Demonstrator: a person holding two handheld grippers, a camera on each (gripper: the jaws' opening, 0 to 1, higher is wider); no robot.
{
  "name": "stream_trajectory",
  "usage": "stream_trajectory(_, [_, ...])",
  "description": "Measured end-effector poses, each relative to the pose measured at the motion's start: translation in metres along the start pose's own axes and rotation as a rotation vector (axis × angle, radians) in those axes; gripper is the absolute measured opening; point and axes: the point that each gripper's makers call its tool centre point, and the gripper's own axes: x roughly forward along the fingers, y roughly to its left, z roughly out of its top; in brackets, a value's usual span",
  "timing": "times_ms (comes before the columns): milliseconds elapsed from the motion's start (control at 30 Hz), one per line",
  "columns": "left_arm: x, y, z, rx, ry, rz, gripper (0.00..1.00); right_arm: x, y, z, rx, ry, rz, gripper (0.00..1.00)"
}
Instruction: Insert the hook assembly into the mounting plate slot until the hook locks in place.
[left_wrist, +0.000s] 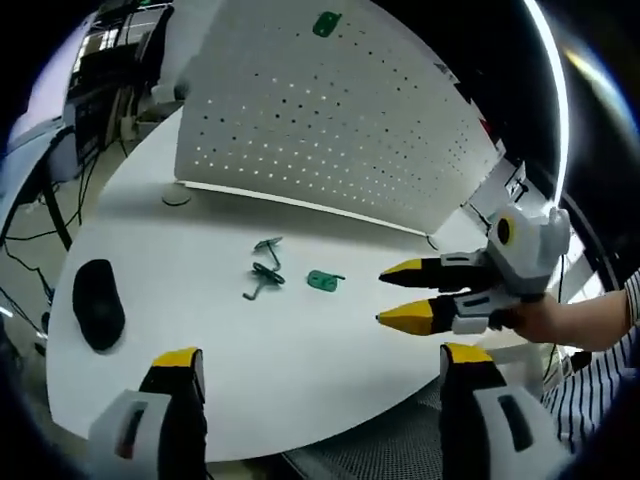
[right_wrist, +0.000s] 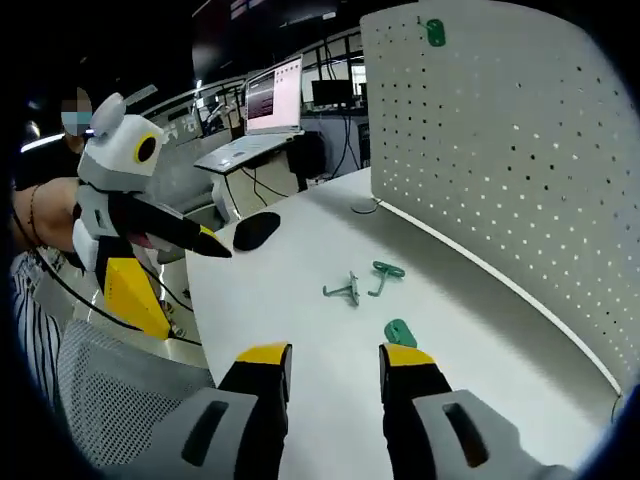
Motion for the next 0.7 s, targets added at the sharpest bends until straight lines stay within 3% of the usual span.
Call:
stream_trajectory(133, [0.002,0.009,-0.006,-0.038,0.012,0.01,1.0,0.02,0.002,0.01,-0.036,-0.005,0.022,0.28])
stream_trajectory(400, [0.002,0.018,0.0,-0.064,-0.011,0.027,1.0,0.057,-0.005,0.013,-0.043,0.028,0.032,0.25])
stream_trajectory(633, [0.001,0.022,0.001,-0.077,-0.009,0.036,1.0,0.084,-0.022,0.01,-0.08,0.063,-0.027,0.19])
stream_trajectory(700, [-0.001,0.023,0.003,-0.079,-0.015,0.034,1.0,0.089,-0.022,0.007,-0.051,0.072,-0.022,0.18])
